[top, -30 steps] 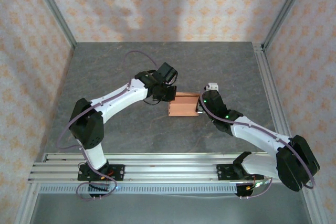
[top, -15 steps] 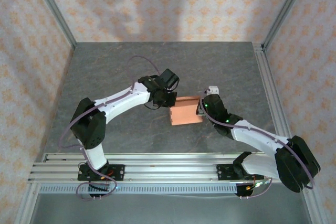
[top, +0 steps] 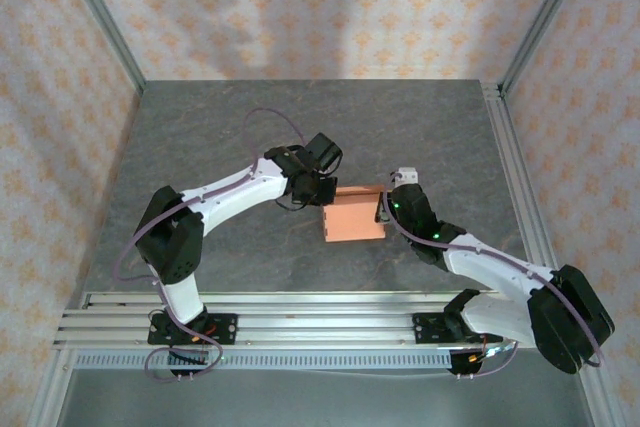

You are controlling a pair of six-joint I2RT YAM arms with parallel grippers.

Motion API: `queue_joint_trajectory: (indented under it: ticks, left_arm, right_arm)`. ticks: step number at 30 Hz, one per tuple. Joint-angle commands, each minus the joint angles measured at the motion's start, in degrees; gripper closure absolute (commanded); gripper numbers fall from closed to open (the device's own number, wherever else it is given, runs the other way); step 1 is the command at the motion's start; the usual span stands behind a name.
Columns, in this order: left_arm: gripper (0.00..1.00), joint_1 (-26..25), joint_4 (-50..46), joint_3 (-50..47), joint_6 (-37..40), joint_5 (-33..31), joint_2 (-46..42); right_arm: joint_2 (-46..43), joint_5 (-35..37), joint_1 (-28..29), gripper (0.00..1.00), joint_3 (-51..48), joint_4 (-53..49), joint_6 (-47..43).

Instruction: Fold the paper box

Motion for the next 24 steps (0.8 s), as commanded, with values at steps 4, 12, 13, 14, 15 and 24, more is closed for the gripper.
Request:
queue_joint_trajectory:
  ticks: [4,12,13,14,15,24]
  left_arm:
    - [1.00,-0.71,3.14,1.98,0.44,-2.17,-0.93]
    - [1.00,-0.70,5.22,3.60,1.55,-3.62,-0.18]
    - [1.00,-0.75,5.54,3.60,1.56,-3.83,-0.11]
    - [1.00,-0.79,6.04,3.61,1.62,-4.10,-0.17]
    - [1.00,-0.76,6.33,3.60,1.57,-4.44,-0.26]
    - [1.00,-0.75,8.68,2.11,1.09,-7.09,-0.82]
  right_arm:
    - [-1.88,-1.22,0.51,1.00,-1.25,5.54,-1.36]
    - [-0.10,-0.35,0.51,1.00,-1.25,10.68,-2.69]
    - [0.25,-0.26,0.52,1.00,-1.38,11.63,-2.85]
    - [0.66,-0.17,0.51,1.00,-1.47,12.50,-2.98]
    - [1.18,-0.16,0.51,1.00,-1.56,13.63,-3.24]
    - [4.41,0.34,0.51,1.00,-3.35,21.33,-4.06]
